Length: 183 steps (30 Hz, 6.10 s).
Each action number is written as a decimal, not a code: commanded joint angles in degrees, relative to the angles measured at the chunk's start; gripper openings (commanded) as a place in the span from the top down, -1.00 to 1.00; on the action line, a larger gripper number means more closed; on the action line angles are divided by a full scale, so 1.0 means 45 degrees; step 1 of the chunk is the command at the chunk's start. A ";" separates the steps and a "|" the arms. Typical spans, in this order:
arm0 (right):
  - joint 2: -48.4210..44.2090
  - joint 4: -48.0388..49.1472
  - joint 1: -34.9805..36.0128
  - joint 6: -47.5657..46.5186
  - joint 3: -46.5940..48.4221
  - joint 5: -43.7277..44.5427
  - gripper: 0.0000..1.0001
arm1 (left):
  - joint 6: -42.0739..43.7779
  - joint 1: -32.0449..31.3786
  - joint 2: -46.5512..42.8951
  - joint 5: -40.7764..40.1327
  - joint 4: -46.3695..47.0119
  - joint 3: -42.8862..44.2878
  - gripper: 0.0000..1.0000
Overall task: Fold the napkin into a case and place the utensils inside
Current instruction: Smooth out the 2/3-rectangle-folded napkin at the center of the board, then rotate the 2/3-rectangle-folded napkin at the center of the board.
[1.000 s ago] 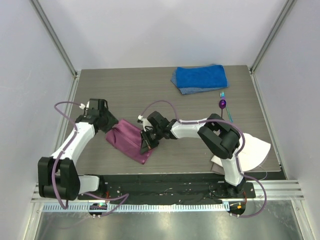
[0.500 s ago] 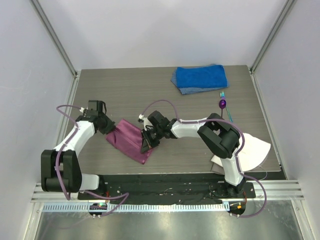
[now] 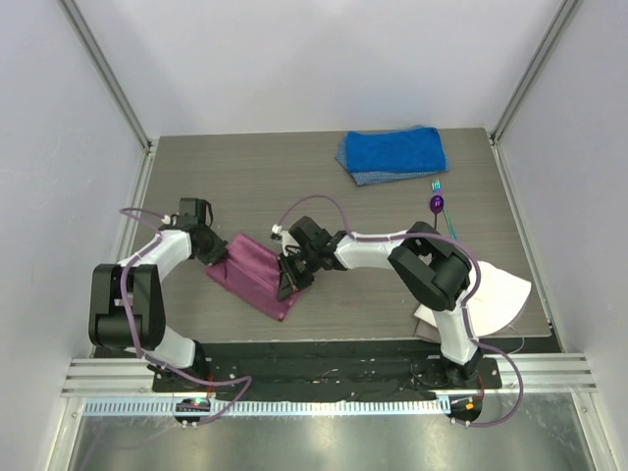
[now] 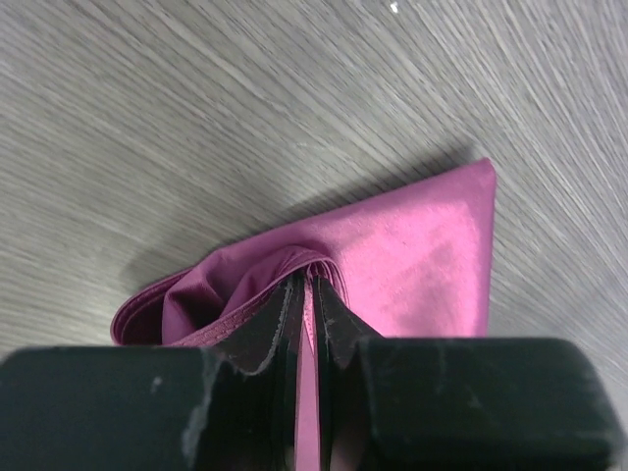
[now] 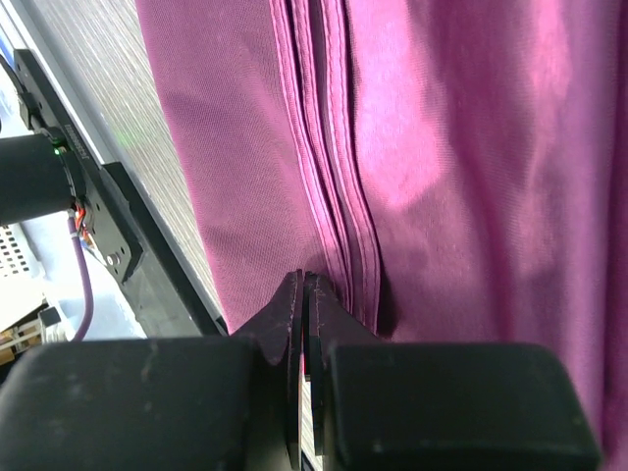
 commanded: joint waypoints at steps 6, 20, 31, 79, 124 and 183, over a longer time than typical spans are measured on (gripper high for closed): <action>-0.0862 -0.0508 -0.0069 -0.0695 0.0364 0.0631 0.98 | -0.0071 0.0172 -0.0002 -0.0364 0.0751 -0.0108 0.78; -0.0411 -0.1055 -0.0285 -0.1164 0.0930 0.1316 0.98 | 0.0066 0.0191 -0.2579 0.0476 -0.0792 -0.0106 0.31; -0.2345 -0.1894 -0.0324 -0.0754 0.0306 0.2234 0.17 | 0.0163 0.0191 -0.3187 0.0927 -0.0362 -0.1300 0.38; -0.2305 -0.1700 -0.0343 -0.0773 -0.0456 0.2428 0.98 | -0.0090 0.0191 -0.2954 0.0691 0.0048 -0.1261 0.47; -0.2055 -0.0552 0.0398 -0.0268 0.0560 0.0595 0.18 | -0.0149 0.0231 -0.2367 0.0536 0.0809 -0.1534 0.44; -0.0627 0.4411 0.1157 0.3618 -0.3112 0.1667 0.80 | 0.1609 -0.0256 0.1676 0.1081 0.1337 0.0418 0.64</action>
